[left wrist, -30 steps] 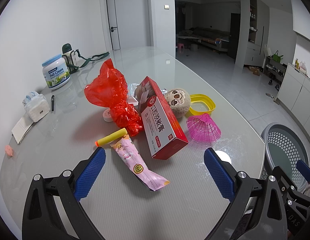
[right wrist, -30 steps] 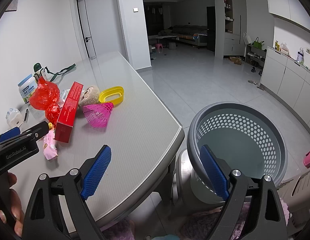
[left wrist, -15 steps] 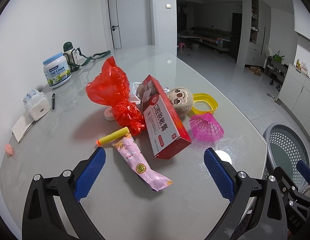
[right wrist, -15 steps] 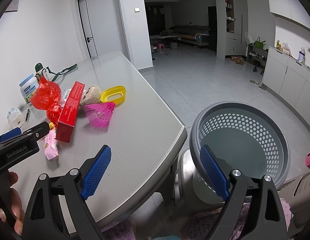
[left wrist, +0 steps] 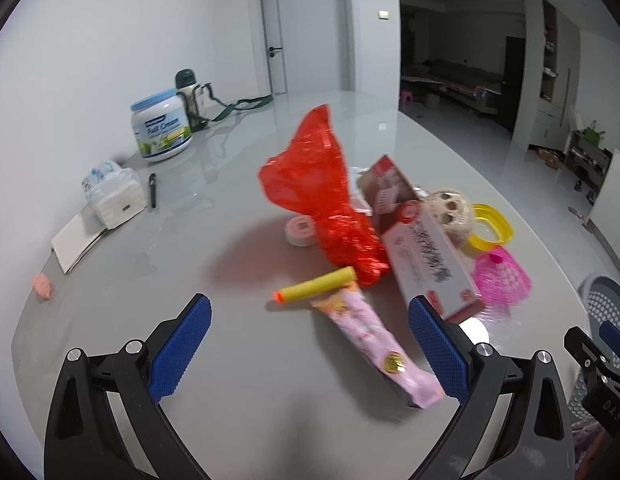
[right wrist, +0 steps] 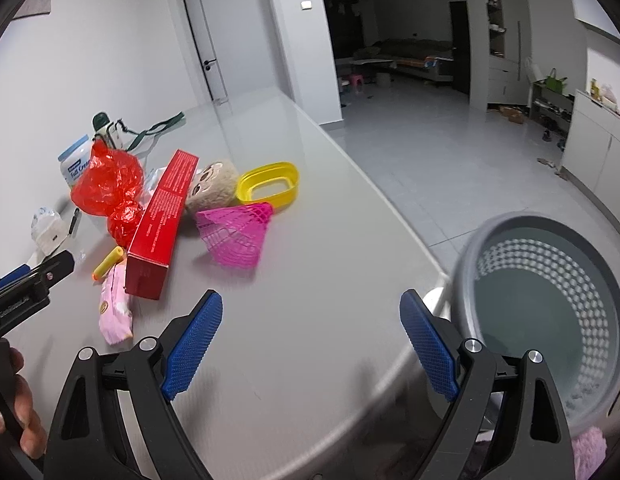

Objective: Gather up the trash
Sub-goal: 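Reach the right tool to the pink shuttlecock while the left tool approaches the pink wrapper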

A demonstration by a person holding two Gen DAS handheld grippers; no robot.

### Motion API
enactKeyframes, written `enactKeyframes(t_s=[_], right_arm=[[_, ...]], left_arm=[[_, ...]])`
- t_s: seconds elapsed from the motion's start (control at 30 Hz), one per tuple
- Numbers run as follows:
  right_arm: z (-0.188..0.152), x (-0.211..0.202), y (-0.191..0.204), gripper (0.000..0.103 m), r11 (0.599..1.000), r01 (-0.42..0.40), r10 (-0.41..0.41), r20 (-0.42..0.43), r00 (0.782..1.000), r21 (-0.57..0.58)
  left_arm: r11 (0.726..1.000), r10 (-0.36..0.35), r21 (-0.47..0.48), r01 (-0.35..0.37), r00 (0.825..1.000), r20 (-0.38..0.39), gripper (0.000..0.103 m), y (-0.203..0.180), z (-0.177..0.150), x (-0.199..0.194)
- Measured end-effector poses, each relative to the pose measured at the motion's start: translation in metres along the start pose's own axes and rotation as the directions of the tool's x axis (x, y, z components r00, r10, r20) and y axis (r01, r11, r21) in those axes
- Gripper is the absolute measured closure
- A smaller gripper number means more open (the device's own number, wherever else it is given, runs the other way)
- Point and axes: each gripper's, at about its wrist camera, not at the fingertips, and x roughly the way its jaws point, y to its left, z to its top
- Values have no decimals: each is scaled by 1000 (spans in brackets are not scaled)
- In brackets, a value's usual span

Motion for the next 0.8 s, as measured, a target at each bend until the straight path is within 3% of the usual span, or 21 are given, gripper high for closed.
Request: enactKeyframes(t_s=[0.33, 0.6, 0.8], right_arm=[[28, 41, 17, 17, 999, -50, 50, -40, 998, 5], [41, 70, 32, 17, 999, 7, -10, -91, 996, -34], [44, 80, 11, 17, 995, 99, -99, -102, 990, -5]], left_arm=[[1000, 7, -18, -8, 1000, -23, 6, 10, 5, 21], [1000, -6, -8, 6, 999, -33, 6, 8, 5, 31], [1000, -20, -5, 20, 999, -37, 6, 7, 5, 36]])
